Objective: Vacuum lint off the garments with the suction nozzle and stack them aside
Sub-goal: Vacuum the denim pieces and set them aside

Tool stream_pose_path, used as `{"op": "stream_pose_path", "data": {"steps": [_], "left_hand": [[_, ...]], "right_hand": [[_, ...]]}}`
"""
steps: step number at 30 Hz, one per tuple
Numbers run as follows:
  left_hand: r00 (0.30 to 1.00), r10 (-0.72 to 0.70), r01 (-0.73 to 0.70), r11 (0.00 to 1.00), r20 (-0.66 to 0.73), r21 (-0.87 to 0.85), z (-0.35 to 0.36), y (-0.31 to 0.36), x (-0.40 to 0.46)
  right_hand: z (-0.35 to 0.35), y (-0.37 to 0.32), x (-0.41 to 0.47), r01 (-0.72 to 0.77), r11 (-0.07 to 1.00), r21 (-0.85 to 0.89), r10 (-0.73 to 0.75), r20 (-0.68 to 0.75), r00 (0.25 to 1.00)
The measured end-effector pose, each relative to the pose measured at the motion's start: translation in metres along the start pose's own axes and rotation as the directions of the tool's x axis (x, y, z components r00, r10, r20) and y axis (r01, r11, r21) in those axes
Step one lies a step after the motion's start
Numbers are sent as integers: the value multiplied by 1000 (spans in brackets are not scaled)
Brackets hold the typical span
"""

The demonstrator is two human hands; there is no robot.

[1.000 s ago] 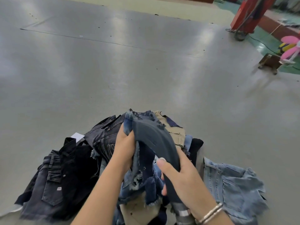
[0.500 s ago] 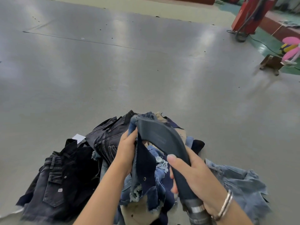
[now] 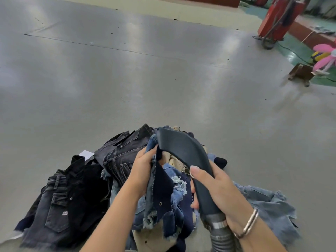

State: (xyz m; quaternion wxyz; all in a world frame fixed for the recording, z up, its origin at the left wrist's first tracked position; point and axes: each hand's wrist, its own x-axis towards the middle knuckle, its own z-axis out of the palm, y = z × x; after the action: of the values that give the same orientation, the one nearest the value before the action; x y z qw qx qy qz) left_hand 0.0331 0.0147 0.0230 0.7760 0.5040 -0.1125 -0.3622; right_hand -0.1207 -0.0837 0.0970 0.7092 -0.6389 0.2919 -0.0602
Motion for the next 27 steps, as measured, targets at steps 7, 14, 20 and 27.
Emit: {"op": "stream_pose_path", "data": {"steps": [7,14,20,27], "left_hand": [[1000,-5,5,1000,10,-13,-6,4,2],[999,-30,32,997,-18,76,1,-3,4],[996,-82,82,997,-32,15,-7,3,4],[991,-123,116,986,47,117,1,2,0]], "right_hand": [[-11,1,-9,16,999,31,-16,0,1000],[8,1,7,6,1000,-4,-7,-40,999],[-14,-1,2,-1,1000,2,1,-27,1000],[-3,4,13,22,1000,6,-21,-100,995]]}}
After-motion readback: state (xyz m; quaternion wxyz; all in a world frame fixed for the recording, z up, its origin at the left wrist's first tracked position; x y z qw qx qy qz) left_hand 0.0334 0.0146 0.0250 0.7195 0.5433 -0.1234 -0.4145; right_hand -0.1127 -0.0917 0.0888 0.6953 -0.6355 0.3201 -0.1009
